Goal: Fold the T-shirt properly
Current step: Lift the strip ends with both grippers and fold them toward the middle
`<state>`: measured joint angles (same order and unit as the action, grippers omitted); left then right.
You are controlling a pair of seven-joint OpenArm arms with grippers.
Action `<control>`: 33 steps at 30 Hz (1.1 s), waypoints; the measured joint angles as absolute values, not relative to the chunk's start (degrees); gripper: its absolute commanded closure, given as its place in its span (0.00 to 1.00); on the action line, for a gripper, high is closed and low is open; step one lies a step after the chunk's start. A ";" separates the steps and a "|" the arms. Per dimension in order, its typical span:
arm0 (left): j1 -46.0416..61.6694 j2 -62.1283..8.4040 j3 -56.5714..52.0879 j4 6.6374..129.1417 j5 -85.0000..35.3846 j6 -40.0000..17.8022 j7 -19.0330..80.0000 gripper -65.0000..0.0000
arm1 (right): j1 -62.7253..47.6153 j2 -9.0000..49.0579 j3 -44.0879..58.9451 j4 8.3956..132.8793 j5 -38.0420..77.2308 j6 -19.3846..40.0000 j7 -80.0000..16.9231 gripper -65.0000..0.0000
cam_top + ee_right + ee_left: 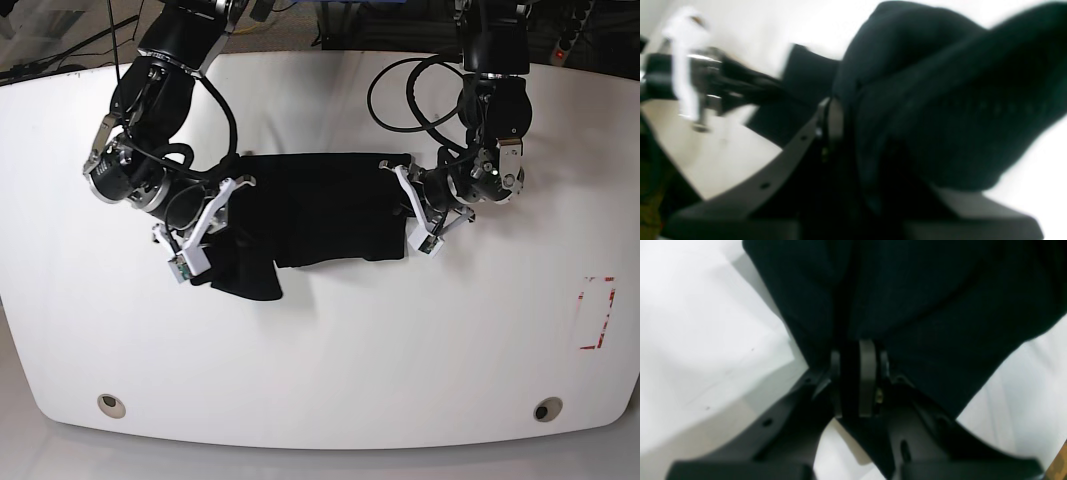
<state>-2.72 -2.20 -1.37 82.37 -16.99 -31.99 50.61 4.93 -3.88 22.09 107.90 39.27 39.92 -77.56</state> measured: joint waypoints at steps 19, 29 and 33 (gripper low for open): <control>-2.70 -2.20 -1.34 82.37 -17.17 -31.99 50.48 0.93 | 4.80 0.32 -0.30 95.02 39.22 29.12 -58.78 0.43; -2.70 -2.11 -1.50 82.32 -17.87 -32.21 50.61 0.93 | 6.52 0.47 -10.59 95.81 24.71 25.45 -57.63 0.30; -2.52 -2.09 -2.92 82.13 -22.70 -33.47 51.92 0.93 | 4.78 0.21 -11.42 101.73 23.42 25.80 -57.63 0.31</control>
